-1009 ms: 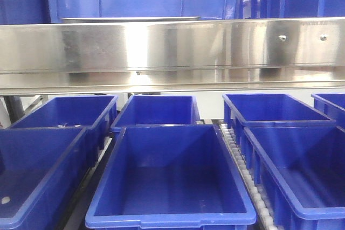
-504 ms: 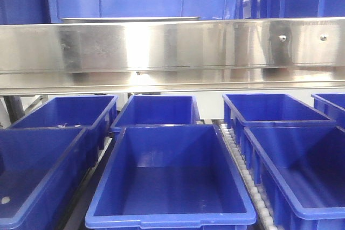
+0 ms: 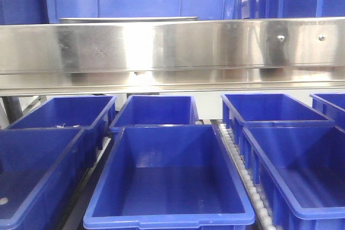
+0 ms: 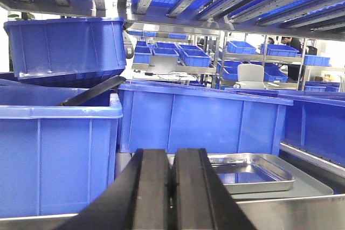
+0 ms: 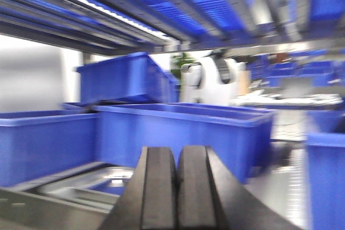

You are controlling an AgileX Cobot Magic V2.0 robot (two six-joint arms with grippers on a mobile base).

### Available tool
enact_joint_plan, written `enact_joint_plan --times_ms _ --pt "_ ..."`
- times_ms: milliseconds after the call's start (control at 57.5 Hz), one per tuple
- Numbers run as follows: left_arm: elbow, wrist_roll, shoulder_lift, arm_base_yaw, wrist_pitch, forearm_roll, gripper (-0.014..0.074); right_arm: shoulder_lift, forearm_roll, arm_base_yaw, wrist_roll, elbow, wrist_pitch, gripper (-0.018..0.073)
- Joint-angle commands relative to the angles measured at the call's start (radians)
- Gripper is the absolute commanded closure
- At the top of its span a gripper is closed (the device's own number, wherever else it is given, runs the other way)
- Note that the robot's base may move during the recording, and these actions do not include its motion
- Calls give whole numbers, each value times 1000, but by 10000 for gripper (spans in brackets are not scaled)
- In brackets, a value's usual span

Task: Stack silver trays without gaps

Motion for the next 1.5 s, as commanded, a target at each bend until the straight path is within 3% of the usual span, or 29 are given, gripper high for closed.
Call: enact_joint_plan --times_ms 0,243,400,470,574,765,991,1478 --pt "1 0 -6 2 -14 -2 613 -12 -40 -67 -7 2 4 638" --pt "1 0 -5 2 -14 2 613 -63 -60 -350 -7 64 43 638" --pt "1 0 -5 2 -14 2 613 -118 13 -446 -7 222 -25 638" --pt "1 0 -5 2 -14 2 613 -120 125 -454 -7 330 -93 638" --pt "1 0 -5 2 -14 2 613 -120 197 -454 -7 430 -130 638" --pt "1 0 -5 2 -14 2 613 -120 197 -454 -19 486 -200 638" --pt "1 0 -6 2 -14 2 613 -120 197 -431 -193 486 -182 638" --pt "1 0 -6 2 -14 2 613 -120 246 -431 -195 486 -132 638"
